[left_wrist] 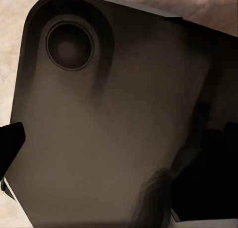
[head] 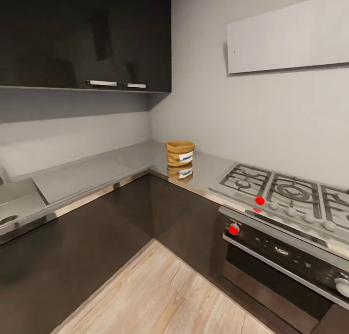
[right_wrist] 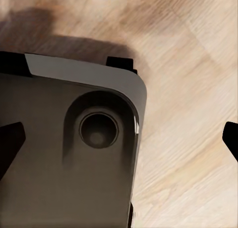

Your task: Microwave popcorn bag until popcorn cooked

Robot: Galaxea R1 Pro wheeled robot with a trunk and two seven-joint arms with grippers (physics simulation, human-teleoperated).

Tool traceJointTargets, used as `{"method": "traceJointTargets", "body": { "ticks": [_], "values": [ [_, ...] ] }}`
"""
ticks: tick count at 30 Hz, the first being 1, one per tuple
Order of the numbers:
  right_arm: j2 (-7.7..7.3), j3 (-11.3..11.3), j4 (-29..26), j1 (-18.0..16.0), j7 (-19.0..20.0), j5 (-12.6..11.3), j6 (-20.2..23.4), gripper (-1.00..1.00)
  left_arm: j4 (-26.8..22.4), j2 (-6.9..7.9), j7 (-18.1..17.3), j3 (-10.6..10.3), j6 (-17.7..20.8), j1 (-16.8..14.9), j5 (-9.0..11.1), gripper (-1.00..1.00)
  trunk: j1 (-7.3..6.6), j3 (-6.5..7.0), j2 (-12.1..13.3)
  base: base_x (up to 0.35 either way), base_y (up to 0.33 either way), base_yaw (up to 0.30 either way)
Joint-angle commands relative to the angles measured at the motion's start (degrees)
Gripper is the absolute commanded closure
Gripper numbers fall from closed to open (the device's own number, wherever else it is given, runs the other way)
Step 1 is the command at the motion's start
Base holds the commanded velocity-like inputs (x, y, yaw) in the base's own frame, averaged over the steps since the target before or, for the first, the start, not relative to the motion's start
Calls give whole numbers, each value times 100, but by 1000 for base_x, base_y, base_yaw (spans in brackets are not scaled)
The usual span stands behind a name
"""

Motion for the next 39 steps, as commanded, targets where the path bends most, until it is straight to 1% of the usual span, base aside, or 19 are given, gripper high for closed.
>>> {"method": "traceJointTargets", "body": {
  "ticks": [1, 12, 29, 39],
  "values": [
    [-6, -47, 18, -7, 7, 40, -35, -100, 1, 0, -24, 26, -13, -2, 24, -100, 3, -5, -3, 299, 187, 0],
    [-24, -52, 18, -6, 7, 40, -94, -100, 1, -9, -24, 9, -13, -2, 23, -100, 3, -5, -3, 299, 200, 0],
    [-3, -49, 18, -5, 6, 40, -105, -100, 1, -9, -24, 9, -21, -2, 23, -100, 3, -5, -3, 299, 215, -2],
    [8, -44, 18, -6, 7, 40, -99, -100, 1, -9, -24, 9, -81, -2, 18, -100, 3, -5, -3, 299, 215, -211]
  ]
}}
